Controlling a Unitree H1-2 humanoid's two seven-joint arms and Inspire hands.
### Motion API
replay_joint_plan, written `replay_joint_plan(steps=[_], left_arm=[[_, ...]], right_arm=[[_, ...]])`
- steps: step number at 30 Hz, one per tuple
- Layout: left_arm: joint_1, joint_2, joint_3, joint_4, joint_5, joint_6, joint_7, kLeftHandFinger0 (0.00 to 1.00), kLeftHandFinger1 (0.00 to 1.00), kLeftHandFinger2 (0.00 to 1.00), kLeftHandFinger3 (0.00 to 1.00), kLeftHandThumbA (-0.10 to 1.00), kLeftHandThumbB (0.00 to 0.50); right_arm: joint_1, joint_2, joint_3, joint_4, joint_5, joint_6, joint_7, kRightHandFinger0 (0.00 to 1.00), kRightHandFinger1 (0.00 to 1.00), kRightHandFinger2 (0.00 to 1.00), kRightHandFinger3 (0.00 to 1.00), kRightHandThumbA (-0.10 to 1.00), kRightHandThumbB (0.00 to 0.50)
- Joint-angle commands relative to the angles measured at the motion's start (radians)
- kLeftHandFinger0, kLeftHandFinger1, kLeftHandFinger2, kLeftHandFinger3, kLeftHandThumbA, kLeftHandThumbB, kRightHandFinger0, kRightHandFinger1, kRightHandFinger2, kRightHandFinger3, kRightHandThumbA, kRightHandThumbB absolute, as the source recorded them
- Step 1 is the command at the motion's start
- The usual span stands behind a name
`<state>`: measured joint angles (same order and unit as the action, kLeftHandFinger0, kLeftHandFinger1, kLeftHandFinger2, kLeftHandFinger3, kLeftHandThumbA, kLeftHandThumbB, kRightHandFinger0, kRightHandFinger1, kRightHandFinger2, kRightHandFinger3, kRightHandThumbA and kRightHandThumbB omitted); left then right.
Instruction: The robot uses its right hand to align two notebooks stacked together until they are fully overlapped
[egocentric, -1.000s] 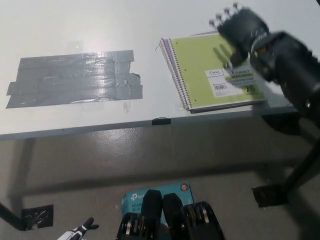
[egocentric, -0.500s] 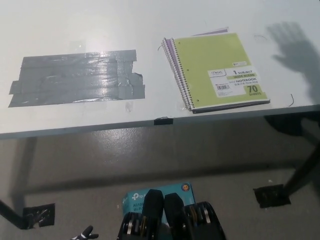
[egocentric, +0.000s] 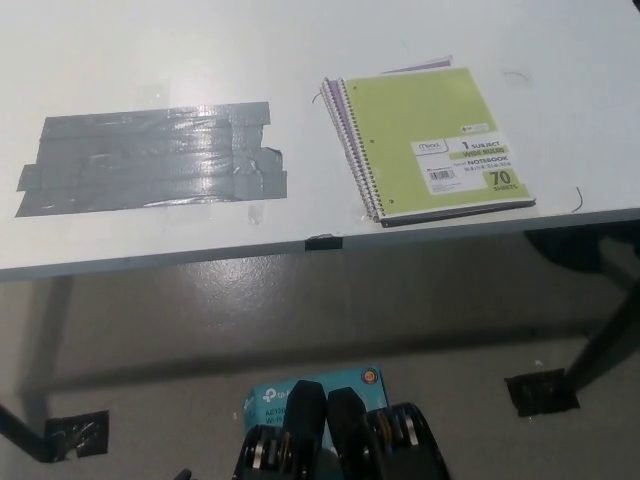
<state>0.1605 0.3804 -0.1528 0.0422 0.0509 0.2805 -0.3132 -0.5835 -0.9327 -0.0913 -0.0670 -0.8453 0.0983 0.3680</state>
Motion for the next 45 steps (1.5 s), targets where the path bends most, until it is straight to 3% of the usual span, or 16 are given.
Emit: replay_joint_plan(steps=[1, 4, 8, 9, 10, 14, 15, 18, 20, 24, 27, 31, 32, 34, 37, 45], left_arm=[[0.024, 0.013, 0.004, -0.038, -0.017, -0.022, -0.023, 0.47, 0.57, 0.6, 0.94, 1.0, 0.5], [0.023, 0.009, 0.008, -0.023, -0.021, -0.03, -0.02, 0.47, 0.57, 0.59, 0.93, 1.0, 0.5], [0.021, 0.007, 0.028, -0.031, -0.025, -0.033, -0.007, 0.48, 0.56, 0.58, 0.93, 1.0, 0.5], [0.021, 0.007, 0.029, -0.028, -0.024, -0.038, -0.007, 0.48, 0.56, 0.58, 0.94, 1.0, 0.5], [0.02, 0.006, 0.031, -0.023, -0.025, -0.048, -0.007, 0.48, 0.56, 0.57, 0.94, 1.0, 0.5], [0.014, 0.005, 0.046, -0.014, -0.025, -0.056, 0.001, 0.49, 0.59, 0.6, 0.93, 1.0, 0.5], [0.008, 0.003, 0.054, -0.013, -0.026, -0.052, 0.006, 0.49, 0.57, 0.61, 0.92, 1.0, 0.5], [-0.004, 0.001, 0.067, -0.009, -0.024, -0.052, 0.008, 0.47, 0.53, 0.57, 0.9, 1.0, 0.5], [-0.001, 0.0, 0.072, -0.019, -0.023, -0.042, 0.006, 0.39, 0.53, 0.58, 0.9, 1.0, 0.5], [-0.025, 0.004, 0.079, -0.005, -0.024, -0.028, 0.0, 0.41, 0.54, 0.59, 0.91, 1.0, 0.5], [-0.019, 0.005, 0.076, 0.007, -0.015, -0.051, 0.003, 0.45, 0.54, 0.6, 0.93, 1.0, 0.5], [-0.01, 0.01, 0.081, -0.022, -0.012, -0.014, 0.002, 0.43, 0.57, 0.68, 0.94, 1.0, 0.484], [-0.007, 0.013, 0.082, -0.035, -0.01, -0.008, 0.002, 0.38, 0.57, 0.67, 0.94, 1.0, 0.443], [-0.024, 0.011, 0.087, -0.031, -0.014, -0.005, 0.002, 0.37, 0.56, 0.66, 0.94, 1.0, 0.44], [-0.042, 0.009, 0.098, -0.022, -0.014, 0.002, 0.009, 0.39, 0.55, 0.66, 0.96, 1.0, 0.472], [-0.084, 0.0, 0.116, 0.013, -0.014, -0.016, 0.01, 0.39, 0.55, 0.65, 0.97, 1.0, 0.5]], right_arm=[[0.24, -0.018, -0.258, -0.222, 0.129, 0.168, 0.072, 1.0, 1.0, 1.0, 1.0, 1.0, 0.374], [0.405, 0.068, -0.335, -0.227, 0.168, 0.134, 0.002, 1.0, 1.0, 1.0, 1.0, 1.0, 0.423], [0.549, 0.236, -0.352, -0.25, 0.2, 0.129, -0.055, 1.0, 1.0, 1.0, 1.0, 1.0, 0.374], [0.552, 0.241, -0.354, -0.251, 0.202, 0.128, -0.056, 1.0, 1.0, 1.0, 1.0, 1.0, 0.401], [0.564, 0.284, -0.362, -0.252, 0.23, 0.126, -0.068, 1.0, 1.0, 1.0, 1.0, 1.0, 0.371], [0.594, 0.419, -0.379, -0.217, 0.31, 0.137, -0.092, 1.0, 1.0, 1.0, 1.0, 1.0, 0.409], [0.608, 0.486, -0.382, -0.176, 0.346, 0.116, -0.126, 1.0, 1.0, 1.0, 1.0, 1.0, 0.368], [0.626, 0.588, -0.4, -0.119, 0.454, 0.086, -0.14, 1.0, 1.0, 1.0, 1.0, 1.0, 0.35], [0.64, 0.652, -0.418, -0.092, 0.536, 0.06, -0.141, 1.0, 1.0, 1.0, 1.0, 1.0, 0.216], [0.661, 0.742, -0.428, 0.053, 0.606, 0.004, -0.155, 1.0, 1.0, 1.0, 1.0, 1.0, 0.113], [0.685, 0.746, -0.399, 0.088, 0.551, 0.031, -0.167, 1.0, 1.0, 1.0, 1.0, 1.0, 0.175], [0.695, 0.739, -0.377, 0.184, 0.571, 0.059, -0.162, 1.0, 1.0, 1.0, 1.0, 1.0, 0.146], [0.704, 0.725, -0.35, 0.209, 0.555, 0.033, -0.161, 1.0, 1.0, 1.0, 1.0, 1.0, 0.114], [0.687, 0.706, -0.323, 0.239, 0.547, -0.002, -0.185, 1.0, 1.0, 1.0, 1.0, 1.0, 0.133], [0.672, 0.683, -0.262, 0.231, 0.499, -0.008, -0.215, 1.0, 1.0, 1.0, 1.0, 1.0, 0.248], [0.634, 0.62, -0.154, 0.254, 0.488, 0.001, -0.242, 1.0, 1.0, 1.0, 1.0, 1.0, 0.296]])
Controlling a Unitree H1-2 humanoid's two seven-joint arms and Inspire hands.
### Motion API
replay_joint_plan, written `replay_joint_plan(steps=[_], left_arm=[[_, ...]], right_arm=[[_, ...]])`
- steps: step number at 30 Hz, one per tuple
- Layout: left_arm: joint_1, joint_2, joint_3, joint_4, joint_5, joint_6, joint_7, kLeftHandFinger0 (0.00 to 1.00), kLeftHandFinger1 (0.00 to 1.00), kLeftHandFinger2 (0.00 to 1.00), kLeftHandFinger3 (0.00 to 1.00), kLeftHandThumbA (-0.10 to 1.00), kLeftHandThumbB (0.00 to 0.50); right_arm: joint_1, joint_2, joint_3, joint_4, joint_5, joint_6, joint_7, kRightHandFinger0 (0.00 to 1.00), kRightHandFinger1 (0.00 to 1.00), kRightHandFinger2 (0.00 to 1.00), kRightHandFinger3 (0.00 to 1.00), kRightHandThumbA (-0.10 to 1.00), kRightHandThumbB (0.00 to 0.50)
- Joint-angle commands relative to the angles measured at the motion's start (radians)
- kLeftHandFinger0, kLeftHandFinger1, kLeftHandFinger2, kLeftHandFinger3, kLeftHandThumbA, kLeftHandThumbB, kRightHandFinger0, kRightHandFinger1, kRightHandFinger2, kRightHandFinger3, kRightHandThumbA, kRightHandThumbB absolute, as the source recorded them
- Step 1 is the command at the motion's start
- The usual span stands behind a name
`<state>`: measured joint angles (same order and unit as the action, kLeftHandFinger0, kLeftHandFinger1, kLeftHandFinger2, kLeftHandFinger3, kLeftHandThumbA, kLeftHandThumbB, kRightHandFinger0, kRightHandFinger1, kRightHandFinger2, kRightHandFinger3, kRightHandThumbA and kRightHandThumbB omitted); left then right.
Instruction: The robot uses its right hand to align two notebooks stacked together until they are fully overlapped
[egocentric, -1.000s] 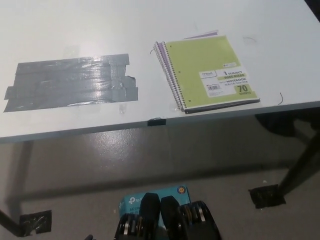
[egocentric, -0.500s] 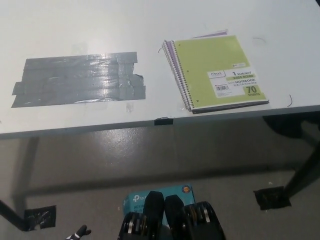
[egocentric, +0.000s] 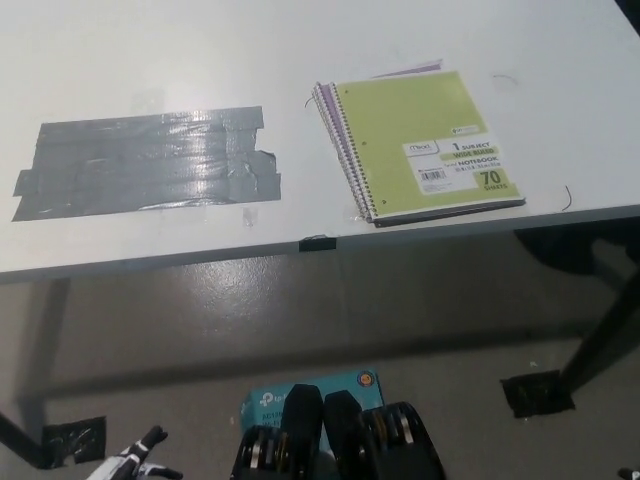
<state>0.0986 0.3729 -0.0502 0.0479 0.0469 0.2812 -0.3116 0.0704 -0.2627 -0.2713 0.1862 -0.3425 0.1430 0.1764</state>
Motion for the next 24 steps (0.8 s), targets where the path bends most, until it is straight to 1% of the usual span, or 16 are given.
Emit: replay_joint_plan(steps=[1, 2, 4, 5, 7, 9, 10, 11, 13, 14, 15, 17, 18, 22, 23, 24], left_arm=[[-0.025, 0.008, 0.014, 0.007, -0.009, -0.017, 0.009, 0.44, 0.57, 0.65, 0.97, 1.0, 0.5], [-0.029, 0.004, 0.022, 0.005, -0.017, -0.01, 0.011, 0.42, 0.55, 0.64, 0.98, 1.0, 0.482], [-0.044, 0.002, 0.032, 0.009, -0.021, -0.005, 0.013, 0.39, 0.54, 0.64, 0.98, 1.0, 0.479], [-0.051, 0.005, 0.031, 0.011, -0.016, -0.007, 0.012, 0.4, 0.55, 0.64, 0.97, 1.0, 0.475], [-0.061, 0.009, 0.031, 0.006, -0.006, 0.008, 0.015, 0.44, 0.59, 0.65, 0.95, 1.0, 0.46], [-0.073, 0.019, 0.02, 0.016, 0.015, 0.006, 0.016, 0.46, 0.58, 0.64, 0.94, 1.0, 0.472], [-0.087, 0.028, 0.014, 0.017, 0.027, 0.013, 0.014, 0.48, 0.6, 0.65, 0.94, 1.0, 0.458], [-0.088, 0.03, 0.01, 0.014, 0.033, 0.021, 0.014, 0.48, 0.6, 0.65, 0.94, 1.0, 0.439], [-0.09, 0.037, 0.001, 0.003, 0.049, 0.035, 0.014, 0.48, 0.58, 0.65, 0.93, 1.0, 0.432], [-0.09, 0.039, -0.003, 0.004, 0.056, 0.032, 0.016, 0.47, 0.56, 0.64, 0.94, 1.0, 0.453], [-0.09, 0.039, -0.003, 0.005, 0.057, 0.032, 0.016, 0.46, 0.56, 0.63, 0.94, 1.0, 0.462], [-0.088, 0.036, 0.005, 0.003, 0.048, 0.033, 0.016, 0.46, 0.56, 0.63, 0.93, 1.0, 0.477], [-0.088, 0.029, 0.014, 0.002, 0.035, 0.033, 0.017, 0.43, 0.56, 0.64, 0.91, 1.0, 0.445], [-0.089, 0.026, 0.016, 0.011, 0.031, 0.032, 0.016, 0.44, 0.56, 0.64, 0.91, 1.0, 0.452], [-0.087, 0.026, 0.015, 0.015, 0.034, 0.024, 0.018, 0.44, 0.56, 0.64, 0.91, 1.0, 0.465], [-0.083, 0.024, 0.018, 0.019, 0.027, 0.008, 0.016, 0.44, 0.56, 0.64, 0.91, 1.0, 0.44]], right_arm=[[-0.027, -0.057, 0.033, 0.01, -0.008, -0.039, -0.048, 1.0, 1.0, 1.0, 1.0, 1.0, 0.286], [-0.035, -0.064, 0.043, 0.027, -0.012, -0.044, -0.059, 1.0, 1.0, 1.0, 1.0, 1.0, 0.262], [-0.065, -0.076, 0.063, 0.061, -0.009, -0.056, -0.071, 1.0, 1.0, 1.0, 1.0, 1.0, 0.25], [-0.078, -0.083, 0.074, 0.077, -0.007, -0.049, -0.071, 1.0, 1.0, 1.0, 1.0, 1.0, 0.256], [-0.098, -0.097, 0.091, 0.098, -0.005, -0.06, -0.077, 1.0, 1.0, 1.0, 1.0, 1.0, 0.24], [-0.109, -0.108, 0.104, 0.106, 0.003, -0.051, -0.074, 1.0, 1.0, 1.0, 1.0, 1.0, 0.265], [-0.123, -0.11, 0.109, 0.111, 0.005, -0.058, -0.082, 1.0, 1.0, 1.0, 1.0, 1.0, 0.258], [-0.123, -0.113, 0.115, 0.107, 0.003, -0.057, -0.086, 1.0, 1.0, 1.0, 1.0, 1.0, 0.278], [-0.124, -0.118, 0.124, 0.088, 0.002, -0.048, -0.084, 1.0, 1.0, 1.0, 1.0, 1.0, 0.272], [-0.127, -0.12, 0.127, 0.087, 0.002, -0.045, -0.087, 1.0, 1.0, 1.0, 1.0, 1.0, 0.265], [-0.127, -0.122, 0.132, 0.086, 0.002, -0.041, -0.087, 1.0, 1.0, 1.0, 1.0, 1.0, 0.258], [-0.131, -0.128, 0.141, 0.09, 0.001, -0.046, -0.091, 1.0, 1.0, 1.0, 1.0, 1.0, 0.267], [-0.129, -0.129, 0.141, 0.082, 0.013, -0.035, -0.082, 1.0, 1.0, 1.0, 1.0, 1.0, 0.257], [-0.127, -0.136, 0.155, 0.091, -0.002, -0.042, -0.099, 1.0, 1.0, 1.0, 1.0, 1.0, 0.243], [-0.127, -0.135, 0.152, 0.099, 0.01, -0.048, -0.097, 1.0, 1.0, 1.0, 1.0, 1.0, 0.241], [-0.132, -0.139, 0.159, 0.11, 0.009, -0.056, -0.097, 1.0, 1.0, 1.0, 1.0, 1.0, 0.229]])
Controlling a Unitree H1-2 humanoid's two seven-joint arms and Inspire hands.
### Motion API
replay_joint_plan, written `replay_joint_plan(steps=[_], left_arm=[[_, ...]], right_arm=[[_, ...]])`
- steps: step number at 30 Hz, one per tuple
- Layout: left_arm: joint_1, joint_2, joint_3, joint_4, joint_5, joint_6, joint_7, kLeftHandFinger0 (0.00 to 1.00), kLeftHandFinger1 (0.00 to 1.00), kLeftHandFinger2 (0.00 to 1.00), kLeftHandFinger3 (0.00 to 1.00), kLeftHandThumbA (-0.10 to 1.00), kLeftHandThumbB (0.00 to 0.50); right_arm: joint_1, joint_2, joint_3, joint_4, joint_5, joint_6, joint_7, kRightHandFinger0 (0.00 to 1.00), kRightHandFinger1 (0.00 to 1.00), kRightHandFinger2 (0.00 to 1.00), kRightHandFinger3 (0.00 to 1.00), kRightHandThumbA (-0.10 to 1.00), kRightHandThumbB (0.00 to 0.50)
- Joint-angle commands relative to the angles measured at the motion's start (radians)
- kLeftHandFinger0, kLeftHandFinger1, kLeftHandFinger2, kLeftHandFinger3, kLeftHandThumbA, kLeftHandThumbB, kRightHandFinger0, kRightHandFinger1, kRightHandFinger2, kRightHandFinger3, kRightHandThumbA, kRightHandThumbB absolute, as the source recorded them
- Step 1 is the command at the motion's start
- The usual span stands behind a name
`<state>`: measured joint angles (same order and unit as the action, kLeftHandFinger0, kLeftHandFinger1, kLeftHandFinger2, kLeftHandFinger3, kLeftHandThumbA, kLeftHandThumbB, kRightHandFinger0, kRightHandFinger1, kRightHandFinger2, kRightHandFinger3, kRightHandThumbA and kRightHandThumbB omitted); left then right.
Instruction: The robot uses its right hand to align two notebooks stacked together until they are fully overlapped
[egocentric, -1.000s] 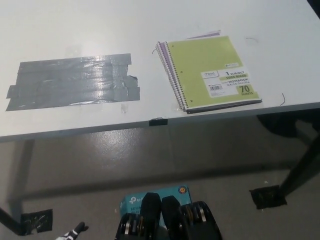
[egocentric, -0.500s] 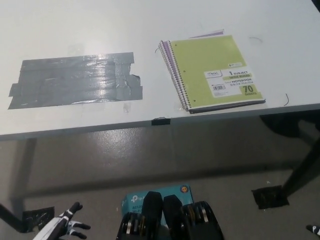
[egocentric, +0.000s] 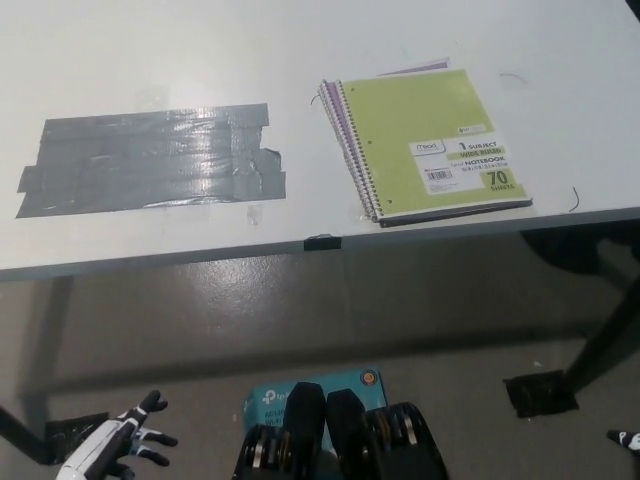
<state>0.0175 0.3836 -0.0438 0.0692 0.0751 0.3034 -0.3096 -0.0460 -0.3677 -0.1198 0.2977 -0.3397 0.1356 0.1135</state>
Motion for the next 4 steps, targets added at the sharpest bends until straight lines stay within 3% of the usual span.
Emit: replay_joint_plan(steps=[1, 4], left_arm=[[-0.003, 0.012, 0.014, 0.001, -0.005, -0.016, 0.013, 0.44, 0.57, 0.65, 0.9, 1.0, 0.432], [-0.004, 0.014, 0.016, 0.0, -0.004, -0.012, 0.014, 0.44, 0.56, 0.64, 0.9, 1.0, 0.444]], right_arm=[[-0.016, -0.036, 0.01, 0.001, 0.007, -0.05, -0.034, 1.0, 1.0, 1.0, 1.0, 1.0, 0.216], [-0.025, -0.038, 0.02, 0.011, 0.001, -0.05, -0.038, 1.0, 1.0, 1.0, 1.0, 1.0, 0.241]])
